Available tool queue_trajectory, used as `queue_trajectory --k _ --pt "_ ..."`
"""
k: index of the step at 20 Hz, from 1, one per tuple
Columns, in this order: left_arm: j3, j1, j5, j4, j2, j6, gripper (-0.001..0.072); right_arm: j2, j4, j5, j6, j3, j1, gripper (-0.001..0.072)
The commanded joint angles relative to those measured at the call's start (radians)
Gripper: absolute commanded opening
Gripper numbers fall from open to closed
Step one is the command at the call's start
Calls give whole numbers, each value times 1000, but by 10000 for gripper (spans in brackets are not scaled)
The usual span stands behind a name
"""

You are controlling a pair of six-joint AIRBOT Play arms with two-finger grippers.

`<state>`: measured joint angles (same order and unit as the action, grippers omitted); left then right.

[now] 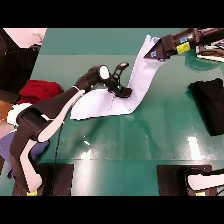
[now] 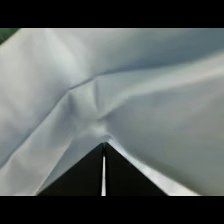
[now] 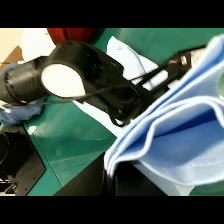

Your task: Fold the shirts.

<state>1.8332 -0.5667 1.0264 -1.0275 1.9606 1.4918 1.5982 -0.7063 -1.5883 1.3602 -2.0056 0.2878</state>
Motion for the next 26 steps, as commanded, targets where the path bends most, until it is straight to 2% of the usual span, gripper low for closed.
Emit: queue_trajectory --k 1,7,10,11,13,14,16,17,19,22,24,26 --pt "3 57 55 -122 -101 -4 28 13 0 19 1 14 37 12" --pt "3 337 174 -250 -356 -23 30 84 9 191 -32 31 254 14" --pt "3 467 201 -261 -455 -33 29 187 8 416 -101 31 435 15" --pt "2 502 210 -261 -481 -33 29 227 10 515 -101 30 491 44" --pt "3 555 230 -261 -520 -33 29 294 8 652 -144 30 578 467" --pt "2 572 244 -260 -529 -33 29 315 8 672 -172 30 603 541" --pt "2 590 275 -260 -543 -33 29 318 -5 620 -180 30 608 532" --pt "2 590 287 -261 -544 -34 29 305 -4 561 -180 30 588 481" --pt "2 587 302 -251 -544 -33 29 270 -32 382 -179 31 517 462" --pt "-3 585 306 -200 -544 -33 29 229 -166 161 -114 32 378 462" --pt "-6 585 315 -170 -544 -34 30 198 -212 98 -70 75 278 462" --pt "-6 585 320 -165 -544 -34 29 153 -207 101 -49 187 179 462"
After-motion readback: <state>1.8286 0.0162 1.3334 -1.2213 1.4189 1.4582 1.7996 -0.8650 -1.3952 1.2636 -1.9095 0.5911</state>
